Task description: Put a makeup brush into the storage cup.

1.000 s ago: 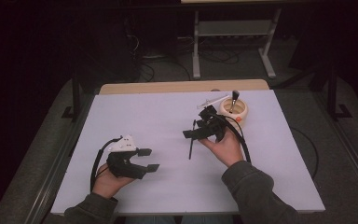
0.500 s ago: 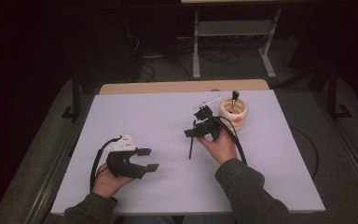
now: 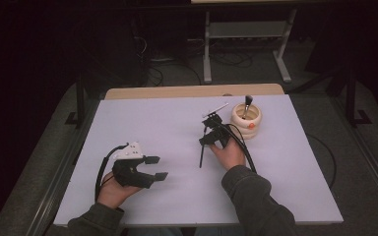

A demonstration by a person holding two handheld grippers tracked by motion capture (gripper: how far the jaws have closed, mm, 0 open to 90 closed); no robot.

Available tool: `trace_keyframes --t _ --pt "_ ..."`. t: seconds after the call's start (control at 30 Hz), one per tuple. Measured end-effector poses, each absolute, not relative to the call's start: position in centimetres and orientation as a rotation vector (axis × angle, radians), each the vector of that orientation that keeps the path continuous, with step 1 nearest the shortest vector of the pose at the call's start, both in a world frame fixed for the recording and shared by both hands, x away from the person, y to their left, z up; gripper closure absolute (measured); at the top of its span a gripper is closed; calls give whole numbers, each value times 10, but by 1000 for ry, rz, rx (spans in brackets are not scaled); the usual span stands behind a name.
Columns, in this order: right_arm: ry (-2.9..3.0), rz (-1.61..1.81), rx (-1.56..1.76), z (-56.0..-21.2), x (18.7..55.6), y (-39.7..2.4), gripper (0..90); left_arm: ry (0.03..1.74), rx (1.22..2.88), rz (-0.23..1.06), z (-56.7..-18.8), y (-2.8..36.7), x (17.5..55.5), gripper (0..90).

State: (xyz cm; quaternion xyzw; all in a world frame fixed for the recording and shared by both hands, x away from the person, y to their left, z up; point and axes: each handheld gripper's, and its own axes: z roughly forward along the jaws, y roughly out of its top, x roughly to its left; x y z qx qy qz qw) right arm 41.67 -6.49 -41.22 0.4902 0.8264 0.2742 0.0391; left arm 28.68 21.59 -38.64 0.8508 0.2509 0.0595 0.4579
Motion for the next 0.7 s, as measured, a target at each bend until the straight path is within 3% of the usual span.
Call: trace_keyframes --t 0.7 --pt "2524 758 1592 -426 426 -57 679 619 2097 144 -386 216 287 343"
